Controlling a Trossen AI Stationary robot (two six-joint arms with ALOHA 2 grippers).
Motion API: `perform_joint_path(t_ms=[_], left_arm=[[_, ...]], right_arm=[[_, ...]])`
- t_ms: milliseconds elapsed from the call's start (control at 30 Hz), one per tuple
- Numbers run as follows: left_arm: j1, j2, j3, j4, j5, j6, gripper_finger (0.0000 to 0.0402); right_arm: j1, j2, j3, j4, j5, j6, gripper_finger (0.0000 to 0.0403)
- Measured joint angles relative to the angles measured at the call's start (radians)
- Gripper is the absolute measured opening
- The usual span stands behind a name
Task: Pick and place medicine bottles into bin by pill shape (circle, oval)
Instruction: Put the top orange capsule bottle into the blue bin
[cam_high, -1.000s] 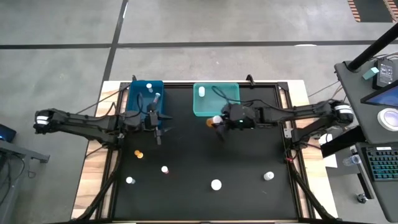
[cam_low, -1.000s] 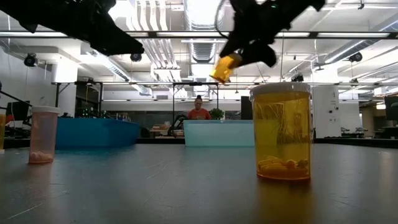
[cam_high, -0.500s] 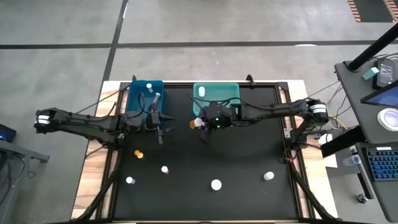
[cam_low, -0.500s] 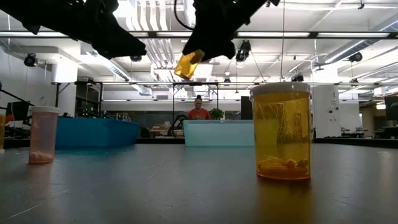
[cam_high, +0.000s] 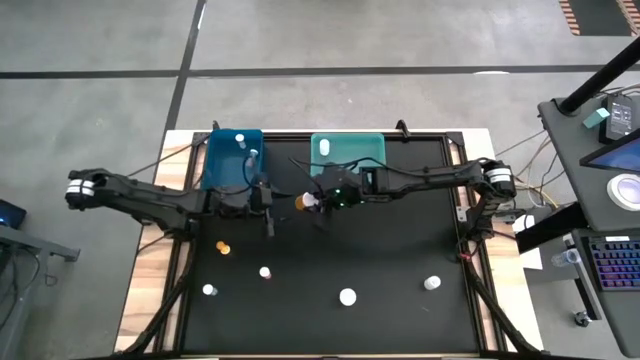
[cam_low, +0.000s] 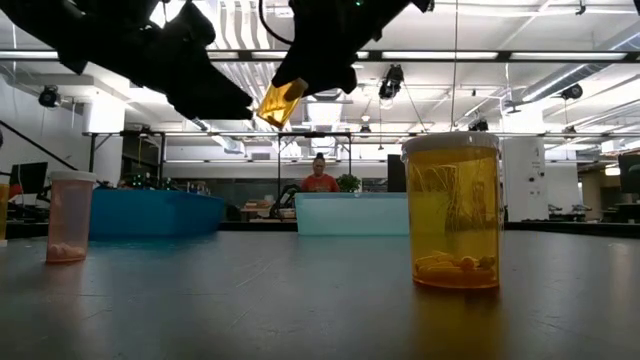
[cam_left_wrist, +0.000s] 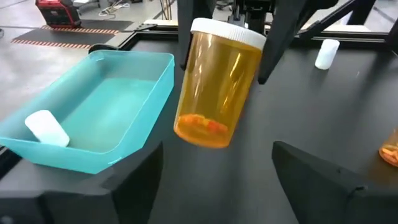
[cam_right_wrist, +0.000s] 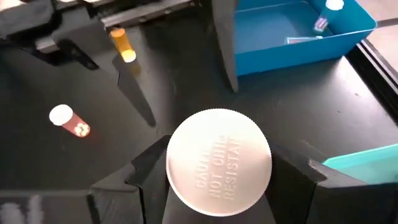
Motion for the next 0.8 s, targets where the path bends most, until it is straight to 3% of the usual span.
perform_joint_path(t_ms=[133, 400, 600, 800], left_arm=[[0.001, 0.077, 0.0, 0.119, -0.001, 0.0, 0.0305], [0.001, 0.225, 0.0, 0.337, 0.016, 0.0, 0.0299], [0.001, 0.269, 0.0, 0.357, 0.019, 0.0, 0.027], [0.001, 0.268, 0.0, 0.357, 0.019, 0.0, 0.0216]], right_arm=[[0.0, 0.0, 0.0, 0.001, -0.041, -0.002, 0.0201], [0.0, 0.0, 0.0, 0.001, -0.041, -0.006, 0.0201], [0.0, 0.0, 0.0, 0.0, -0.041, -0.014, 0.0201], [0.0, 0.0, 0.0, 0.0, -0.043, -0.022, 0.0201]])
